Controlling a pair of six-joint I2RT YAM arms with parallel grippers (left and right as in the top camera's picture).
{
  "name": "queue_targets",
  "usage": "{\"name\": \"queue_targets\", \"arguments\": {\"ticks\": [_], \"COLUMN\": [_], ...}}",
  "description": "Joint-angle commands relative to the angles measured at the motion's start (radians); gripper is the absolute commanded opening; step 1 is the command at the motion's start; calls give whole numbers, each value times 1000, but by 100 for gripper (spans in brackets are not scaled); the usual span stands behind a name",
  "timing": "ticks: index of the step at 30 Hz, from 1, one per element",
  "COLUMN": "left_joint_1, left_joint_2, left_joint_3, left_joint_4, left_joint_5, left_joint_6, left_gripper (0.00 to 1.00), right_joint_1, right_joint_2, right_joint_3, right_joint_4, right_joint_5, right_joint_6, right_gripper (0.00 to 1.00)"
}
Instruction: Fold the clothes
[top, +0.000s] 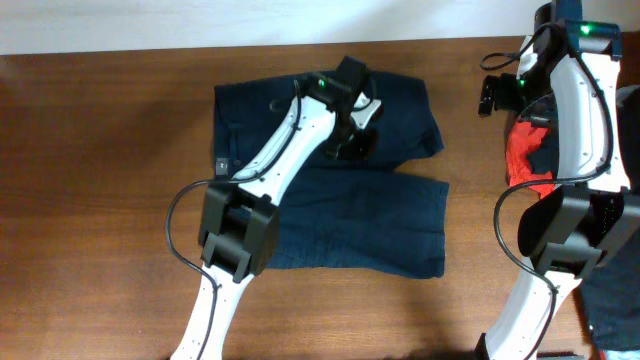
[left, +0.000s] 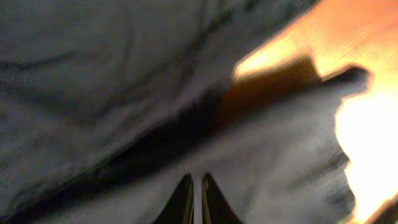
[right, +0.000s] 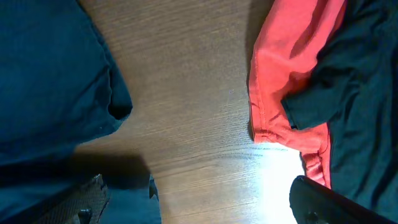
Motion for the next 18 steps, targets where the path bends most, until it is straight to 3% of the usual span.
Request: {"name": "queue_targets", "arguments": {"ticks": [1, 4, 8, 16, 18], "left_joint_1": [32, 73, 173, 397, 433], "left_joint_2": [-5, -5, -5, -22, -49], "left_joint_3": [230, 319, 341, 311, 305], "left_joint_4": [-197, -340, -484, -486, -486], "left_joint_5": [-151, -256, -268, -185, -158], "left_joint_6": [13, 13, 18, 42, 42], "left_gripper": [7, 11, 21, 31, 44], "right_joint_1": [-4, -4, -4, -4, -4], "right_joint_2": [-8, -8, -8, -8, -8], "right_joint_3": [5, 5, 5, 5, 5], "right_joint_4": [-4, -3, -3, -3, -3], "right_joint_5": [13, 13, 13, 13, 13], "right_joint_6": [8, 8, 8, 8, 8], "right_gripper": [99, 99, 98, 99, 99]}}
